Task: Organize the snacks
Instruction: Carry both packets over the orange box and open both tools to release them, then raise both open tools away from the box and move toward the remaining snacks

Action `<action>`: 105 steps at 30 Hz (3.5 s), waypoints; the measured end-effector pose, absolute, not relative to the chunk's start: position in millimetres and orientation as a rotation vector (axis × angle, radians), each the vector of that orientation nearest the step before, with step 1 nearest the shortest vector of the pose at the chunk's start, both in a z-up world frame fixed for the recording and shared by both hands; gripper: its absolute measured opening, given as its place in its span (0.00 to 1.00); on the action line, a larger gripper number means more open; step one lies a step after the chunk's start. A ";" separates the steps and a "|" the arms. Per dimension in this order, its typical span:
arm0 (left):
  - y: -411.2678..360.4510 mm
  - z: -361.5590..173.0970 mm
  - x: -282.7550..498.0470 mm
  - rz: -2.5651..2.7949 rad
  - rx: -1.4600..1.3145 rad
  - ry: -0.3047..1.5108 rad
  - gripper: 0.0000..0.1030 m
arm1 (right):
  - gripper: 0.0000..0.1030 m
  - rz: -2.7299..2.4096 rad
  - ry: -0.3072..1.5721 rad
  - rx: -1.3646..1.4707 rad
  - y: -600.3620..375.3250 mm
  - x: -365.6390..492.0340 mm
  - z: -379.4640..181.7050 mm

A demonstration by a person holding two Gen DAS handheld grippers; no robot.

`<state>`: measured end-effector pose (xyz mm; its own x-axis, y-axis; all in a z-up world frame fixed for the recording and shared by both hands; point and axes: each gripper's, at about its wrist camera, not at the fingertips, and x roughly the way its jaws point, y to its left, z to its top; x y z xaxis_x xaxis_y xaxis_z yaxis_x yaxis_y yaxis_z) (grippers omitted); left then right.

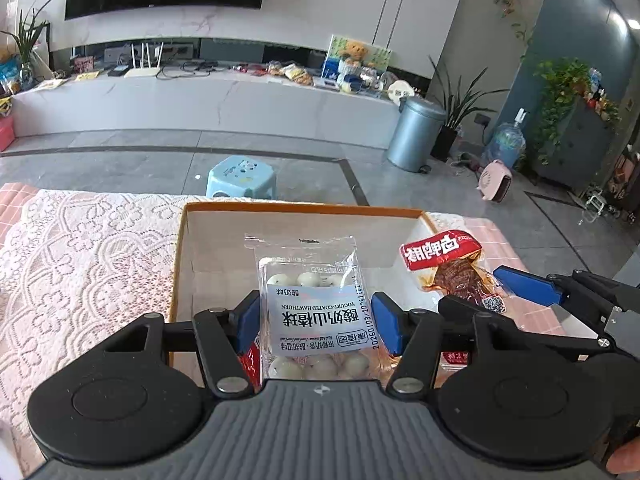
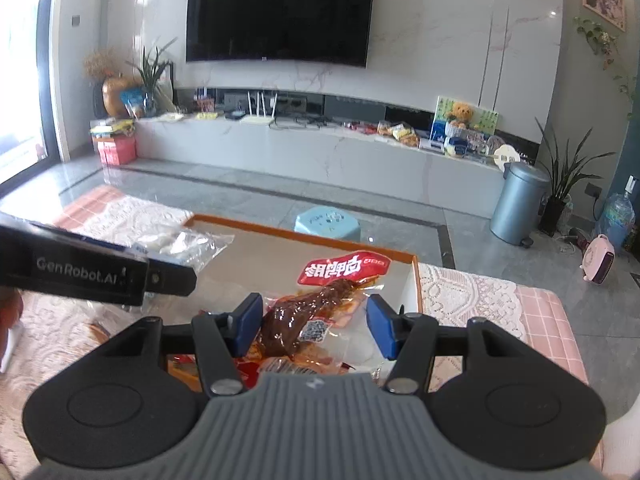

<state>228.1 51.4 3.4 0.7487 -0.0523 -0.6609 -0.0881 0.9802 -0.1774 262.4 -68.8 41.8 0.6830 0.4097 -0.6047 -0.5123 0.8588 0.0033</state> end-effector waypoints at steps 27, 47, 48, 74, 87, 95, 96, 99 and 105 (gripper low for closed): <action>53.1 -69.1 313.1 0.088 -0.057 0.956 0.65 | 0.54 0.539 0.835 -0.478 -12.0 371.0 -52.4; 44.3 -59.7 309.7 0.157 -0.001 0.954 0.79 | 0.67 0.506 0.861 -0.459 -17.4 377.7 -53.4; 43.8 -57.3 307.7 0.153 -0.004 0.948 0.79 | 0.68 0.505 0.858 -0.457 -19.0 376.0 -53.1; 26.6 12.6 218.7 0.082 -0.139 0.784 0.79 | 0.83 0.459 0.695 -0.291 -82.6 303.4 18.4; 7.6 25.9 139.2 0.048 -0.085 0.623 0.86 | 0.94 0.402 0.509 -0.160 -114.9 202.7 40.6; 8.1 14.2 109.3 0.001 -0.111 0.631 0.87 | 0.96 0.401 0.447 -0.150 -118.4 151.6 38.1; 9.5 11.3 107.3 -0.003 -0.113 0.642 0.87 | 0.96 0.405 0.442 -0.156 -117.9 146.2 37.0; 18.8 -1.8 100.9 -0.011 -0.147 0.685 0.87 | 0.96 0.413 0.436 -0.172 -115.8 133.9 32.3; 38.0 -29.6 83.8 -0.026 -0.178 0.742 0.87 | 0.96 0.416 0.469 -0.182 -109.1 117.3 11.7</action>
